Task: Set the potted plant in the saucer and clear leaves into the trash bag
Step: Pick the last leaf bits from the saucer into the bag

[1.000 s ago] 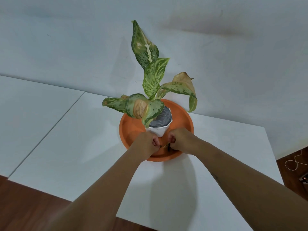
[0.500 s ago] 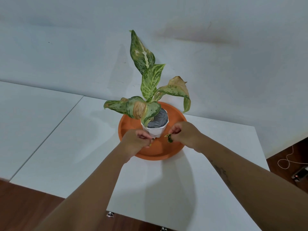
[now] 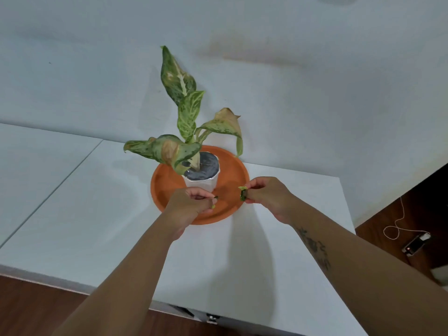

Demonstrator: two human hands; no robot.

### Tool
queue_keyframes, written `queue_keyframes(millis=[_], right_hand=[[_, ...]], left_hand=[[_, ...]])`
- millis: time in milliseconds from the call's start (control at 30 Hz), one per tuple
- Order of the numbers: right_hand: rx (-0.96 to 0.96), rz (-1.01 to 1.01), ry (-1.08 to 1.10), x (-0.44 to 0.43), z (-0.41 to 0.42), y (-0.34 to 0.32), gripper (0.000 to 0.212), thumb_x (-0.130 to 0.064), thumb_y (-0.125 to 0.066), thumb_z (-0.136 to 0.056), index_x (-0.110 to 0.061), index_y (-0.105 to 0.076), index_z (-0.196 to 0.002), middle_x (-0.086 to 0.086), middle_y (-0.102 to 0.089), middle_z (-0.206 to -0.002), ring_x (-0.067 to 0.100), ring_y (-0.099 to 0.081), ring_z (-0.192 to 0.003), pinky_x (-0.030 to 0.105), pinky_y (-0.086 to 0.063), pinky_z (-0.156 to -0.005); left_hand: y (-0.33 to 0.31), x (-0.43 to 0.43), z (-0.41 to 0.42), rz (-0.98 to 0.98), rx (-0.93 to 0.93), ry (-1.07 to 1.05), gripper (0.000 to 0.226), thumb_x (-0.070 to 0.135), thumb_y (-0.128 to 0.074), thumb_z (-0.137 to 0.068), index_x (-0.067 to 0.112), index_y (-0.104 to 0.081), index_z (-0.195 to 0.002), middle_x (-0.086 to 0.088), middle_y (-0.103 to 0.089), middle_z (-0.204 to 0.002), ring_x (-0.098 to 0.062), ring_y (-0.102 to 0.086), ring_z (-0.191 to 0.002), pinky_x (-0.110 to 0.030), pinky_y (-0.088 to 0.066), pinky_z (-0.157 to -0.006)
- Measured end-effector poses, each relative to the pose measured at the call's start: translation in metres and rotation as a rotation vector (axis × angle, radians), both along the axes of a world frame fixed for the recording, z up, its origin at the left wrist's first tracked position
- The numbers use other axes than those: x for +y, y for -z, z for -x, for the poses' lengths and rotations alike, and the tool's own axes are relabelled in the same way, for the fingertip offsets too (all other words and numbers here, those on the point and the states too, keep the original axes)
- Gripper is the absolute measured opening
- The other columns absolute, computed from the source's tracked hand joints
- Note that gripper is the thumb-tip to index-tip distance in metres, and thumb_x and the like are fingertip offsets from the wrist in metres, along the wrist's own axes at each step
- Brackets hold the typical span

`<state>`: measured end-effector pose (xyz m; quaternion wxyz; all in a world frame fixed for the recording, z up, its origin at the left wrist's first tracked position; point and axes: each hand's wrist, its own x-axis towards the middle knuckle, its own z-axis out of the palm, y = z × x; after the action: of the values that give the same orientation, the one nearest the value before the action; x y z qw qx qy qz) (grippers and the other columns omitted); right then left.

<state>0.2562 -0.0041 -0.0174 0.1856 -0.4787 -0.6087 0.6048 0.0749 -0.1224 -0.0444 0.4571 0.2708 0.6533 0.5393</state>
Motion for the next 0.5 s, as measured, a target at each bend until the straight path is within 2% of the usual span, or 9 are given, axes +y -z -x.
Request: queue_keyframes(millis=[133,367,500], right_hand=[[0.0,0.008,-0.003,0.003,-0.025,-0.004,0.014,0.0,-0.068,-0.079,0.003,-0.069,-0.093,0.006,-0.071,-0.082,0.016,-0.068,-0.072,0.029,-0.055,-0.089],[0.044,0.017,-0.017,0.01,-0.162,-0.007,0.012,-0.001,-0.07,-0.078,-0.002,-0.069,-0.09,0.008,-0.071,-0.088,0.02,-0.069,-0.078,0.029,-0.054,-0.089],[0.052,0.02,0.015,0.011,-0.243,0.006,0.008,0.002,-0.069,-0.078,-0.003,-0.07,-0.084,0.007,-0.071,-0.08,0.014,-0.069,-0.069,0.022,-0.057,-0.073]], left_hand=[[-0.007,0.005,-0.024,-0.02,-0.029,-0.004,0.009,0.002,-0.08,-0.075,0.005,-0.076,-0.082,-0.009,-0.074,-0.082,-0.012,-0.071,-0.07,-0.018,-0.058,-0.065],[-0.008,0.013,-0.165,-0.093,-0.045,0.022,0.007,-0.002,-0.076,-0.078,0.005,-0.073,-0.078,-0.004,-0.073,-0.076,-0.011,-0.068,-0.067,-0.018,-0.056,-0.065],[0.003,0.018,-0.247,-0.079,-0.049,0.041,0.006,0.002,-0.078,-0.077,0.005,-0.075,-0.082,-0.003,-0.076,-0.077,-0.012,-0.07,-0.07,-0.019,-0.056,-0.068]])
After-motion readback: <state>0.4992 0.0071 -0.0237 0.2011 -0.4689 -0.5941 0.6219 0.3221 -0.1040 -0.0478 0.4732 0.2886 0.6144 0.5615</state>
